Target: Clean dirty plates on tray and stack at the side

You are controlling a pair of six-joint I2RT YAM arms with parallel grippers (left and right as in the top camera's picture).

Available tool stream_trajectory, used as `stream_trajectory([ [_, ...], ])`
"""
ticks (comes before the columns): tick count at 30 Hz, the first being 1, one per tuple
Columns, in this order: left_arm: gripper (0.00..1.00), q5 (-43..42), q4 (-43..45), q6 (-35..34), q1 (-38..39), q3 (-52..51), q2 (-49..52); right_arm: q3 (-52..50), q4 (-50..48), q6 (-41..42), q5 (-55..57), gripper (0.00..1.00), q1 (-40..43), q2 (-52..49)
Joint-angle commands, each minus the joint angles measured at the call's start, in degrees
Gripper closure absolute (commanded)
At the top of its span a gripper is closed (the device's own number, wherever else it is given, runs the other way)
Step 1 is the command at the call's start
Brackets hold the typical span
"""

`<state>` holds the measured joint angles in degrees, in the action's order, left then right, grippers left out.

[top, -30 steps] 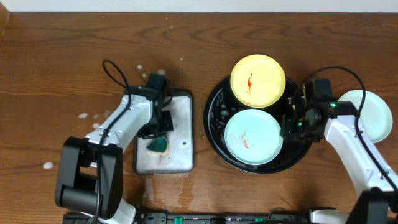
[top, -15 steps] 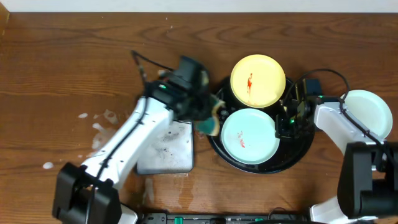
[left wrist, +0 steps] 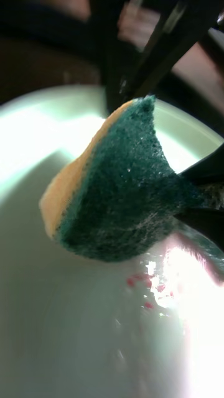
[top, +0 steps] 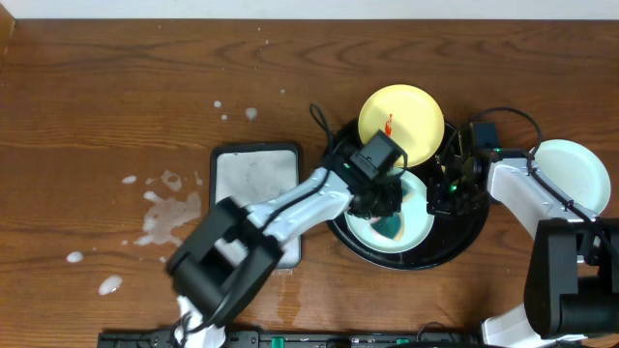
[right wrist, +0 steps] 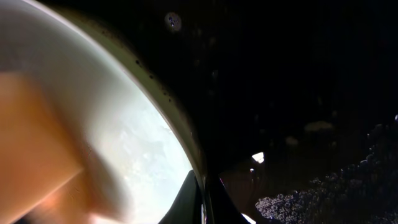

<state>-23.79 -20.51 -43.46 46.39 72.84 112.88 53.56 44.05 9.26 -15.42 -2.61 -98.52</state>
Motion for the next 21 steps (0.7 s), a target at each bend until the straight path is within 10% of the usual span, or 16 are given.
stream_trajectory([
  [1,0.93,2.36,-0.50,-2.12,-0.26,0.42,4.24,-0.09,-0.07,1.42,3.32,0.99,-0.48,-0.81],
  [14,0.93,43.74,-23.45,4.48,-0.83,1.75,4.98,-0.09,0.72,1.40,3.39,0.99,-0.48,-0.81],
  [21,0.93,32.74,-19.28,6.40,-0.83,2.14,5.05,-0.09,0.96,1.40,3.41,0.99,-0.48,-0.81],
])
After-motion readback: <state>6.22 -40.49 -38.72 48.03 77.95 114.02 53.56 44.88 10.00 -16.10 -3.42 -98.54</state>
